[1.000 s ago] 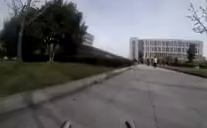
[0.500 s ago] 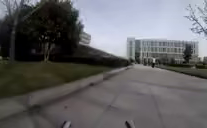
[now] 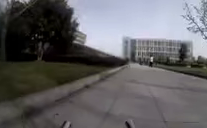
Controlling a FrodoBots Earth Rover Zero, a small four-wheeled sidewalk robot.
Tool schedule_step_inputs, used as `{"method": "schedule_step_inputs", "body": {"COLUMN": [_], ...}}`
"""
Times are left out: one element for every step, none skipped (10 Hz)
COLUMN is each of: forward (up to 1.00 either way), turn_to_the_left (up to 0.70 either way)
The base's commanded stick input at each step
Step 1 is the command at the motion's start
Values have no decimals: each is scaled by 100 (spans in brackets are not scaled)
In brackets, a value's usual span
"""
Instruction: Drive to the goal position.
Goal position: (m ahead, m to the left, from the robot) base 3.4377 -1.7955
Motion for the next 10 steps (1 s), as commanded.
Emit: {"method": "schedule_step_inputs", "body": {"forward": [45,45,45,45,45,45,45,45,45,45], "turn_to_the_left": [-3,0,0,0,0,0,0,0,0,0]}}
